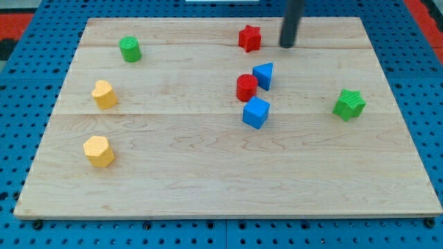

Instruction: Slide the green circle above the blue triangle

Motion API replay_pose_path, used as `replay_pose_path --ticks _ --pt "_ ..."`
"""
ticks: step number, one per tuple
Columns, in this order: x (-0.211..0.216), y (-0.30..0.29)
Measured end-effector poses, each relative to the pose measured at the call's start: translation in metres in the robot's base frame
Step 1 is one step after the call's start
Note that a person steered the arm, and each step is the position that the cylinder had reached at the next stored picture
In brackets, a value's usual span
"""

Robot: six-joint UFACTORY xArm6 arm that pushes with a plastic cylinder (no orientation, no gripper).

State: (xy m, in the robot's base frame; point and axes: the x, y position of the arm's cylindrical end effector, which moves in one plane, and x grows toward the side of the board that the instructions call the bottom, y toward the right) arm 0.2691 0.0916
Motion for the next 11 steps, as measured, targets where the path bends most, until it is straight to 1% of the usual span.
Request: replay_pose_path --ticks 1,2,3,4,5,6,7,8,9,10,11 --pt "-0.002 -0.063" --pt "-0.002 -0.098" --pt "0.021 -0.154" --pt "0.030 -0.222" --pt "0.095 -0.316" --pt "0.019 -0.343" --pt "0.027 -0.254" --pt "0.034 -0.133" --pt "0.035 -0.046" --pt "0.019 -0.091" --pt "0.011 -0.016"
